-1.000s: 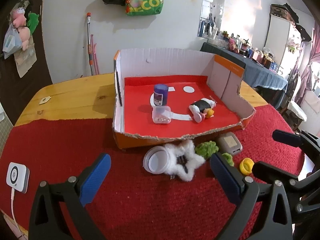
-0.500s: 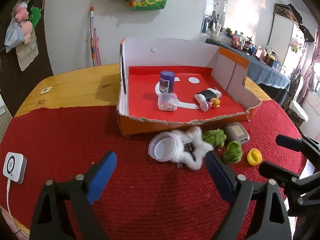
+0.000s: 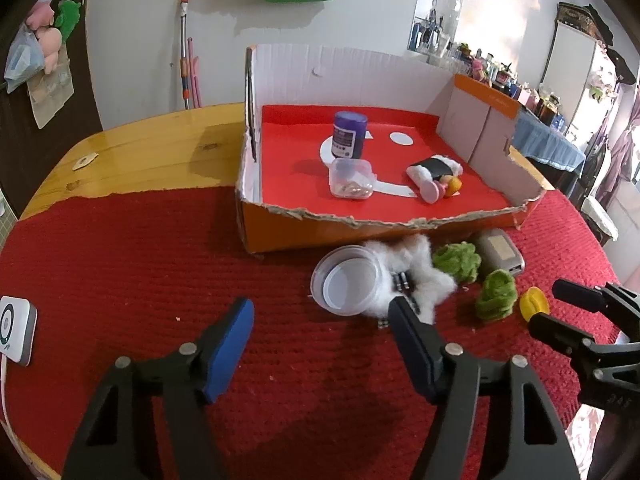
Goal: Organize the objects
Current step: 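Grasp the clear round lid with the left tool while the right tool grasps the yellow cap, then lift and carry the clear lid and yellow cap over the orange box with both tools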
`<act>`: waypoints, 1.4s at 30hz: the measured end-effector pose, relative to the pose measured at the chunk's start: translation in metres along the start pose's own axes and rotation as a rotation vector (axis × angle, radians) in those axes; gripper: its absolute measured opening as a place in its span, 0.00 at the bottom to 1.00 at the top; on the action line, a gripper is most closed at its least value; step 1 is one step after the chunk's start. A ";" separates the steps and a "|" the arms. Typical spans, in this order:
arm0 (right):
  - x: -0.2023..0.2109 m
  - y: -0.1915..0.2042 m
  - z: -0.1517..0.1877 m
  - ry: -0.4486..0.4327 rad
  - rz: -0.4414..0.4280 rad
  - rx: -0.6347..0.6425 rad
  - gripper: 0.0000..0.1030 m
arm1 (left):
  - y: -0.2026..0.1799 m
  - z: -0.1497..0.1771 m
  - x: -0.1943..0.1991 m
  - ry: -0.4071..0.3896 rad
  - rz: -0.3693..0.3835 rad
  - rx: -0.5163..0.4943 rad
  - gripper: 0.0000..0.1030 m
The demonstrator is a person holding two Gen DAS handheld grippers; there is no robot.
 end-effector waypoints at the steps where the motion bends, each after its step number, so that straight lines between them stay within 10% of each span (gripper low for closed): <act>1: -0.001 0.000 0.000 0.003 -0.002 -0.002 0.59 | 0.001 0.000 -0.002 0.003 0.005 0.003 0.67; 21: -0.019 -0.004 -0.002 0.027 -0.012 -0.004 0.30 | -0.008 -0.013 -0.015 0.017 0.084 0.000 0.42; 42: 0.014 0.017 -0.024 -0.059 -0.056 0.042 0.28 | -0.012 -0.009 0.024 -0.043 0.077 -0.019 0.42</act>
Point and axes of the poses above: each gripper's, at about its wrist camera, not at the fingertips, and x roughly against the way its jaws point, y to its left, z to its underside, the point moved 8 cm from there along -x, roughly the way its jaws point, and after that the axes turned 4 degrees about -z, right-handed, at the moved point
